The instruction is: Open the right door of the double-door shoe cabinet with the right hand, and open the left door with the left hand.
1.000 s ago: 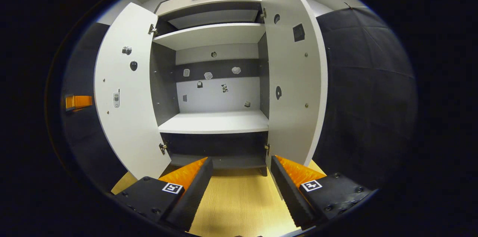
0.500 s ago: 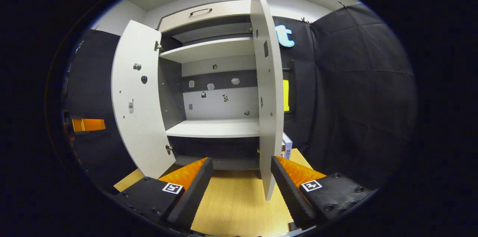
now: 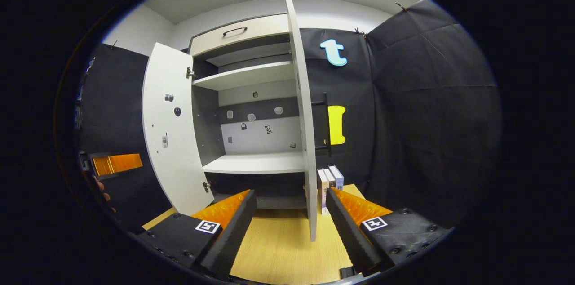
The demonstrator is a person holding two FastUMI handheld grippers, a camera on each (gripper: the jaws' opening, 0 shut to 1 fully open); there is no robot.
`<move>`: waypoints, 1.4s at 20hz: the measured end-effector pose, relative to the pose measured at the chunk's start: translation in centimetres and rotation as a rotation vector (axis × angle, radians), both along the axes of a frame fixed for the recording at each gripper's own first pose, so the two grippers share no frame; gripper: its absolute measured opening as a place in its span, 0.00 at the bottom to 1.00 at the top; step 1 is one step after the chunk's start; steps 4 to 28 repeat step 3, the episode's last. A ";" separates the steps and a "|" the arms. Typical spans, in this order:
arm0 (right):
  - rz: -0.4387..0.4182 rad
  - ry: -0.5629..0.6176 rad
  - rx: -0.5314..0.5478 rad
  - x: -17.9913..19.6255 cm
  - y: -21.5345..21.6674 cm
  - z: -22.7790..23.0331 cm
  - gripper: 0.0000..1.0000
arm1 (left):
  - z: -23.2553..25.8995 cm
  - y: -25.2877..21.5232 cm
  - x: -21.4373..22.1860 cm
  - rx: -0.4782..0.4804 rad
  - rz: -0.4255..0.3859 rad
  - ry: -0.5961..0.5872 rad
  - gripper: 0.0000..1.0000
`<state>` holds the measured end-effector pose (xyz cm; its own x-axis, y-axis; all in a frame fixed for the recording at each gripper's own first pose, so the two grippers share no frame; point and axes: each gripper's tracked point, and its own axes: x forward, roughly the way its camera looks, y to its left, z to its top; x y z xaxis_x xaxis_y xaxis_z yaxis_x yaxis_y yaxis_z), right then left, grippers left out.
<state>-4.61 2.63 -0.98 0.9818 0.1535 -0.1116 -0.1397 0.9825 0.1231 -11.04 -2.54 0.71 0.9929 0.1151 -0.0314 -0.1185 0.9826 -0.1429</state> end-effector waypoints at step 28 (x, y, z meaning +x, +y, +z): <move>-0.008 0.001 0.005 0.8 0.1 0.1 0.99 | 0.4 0.1 0.5 0.044 -0.001 -0.016 0.95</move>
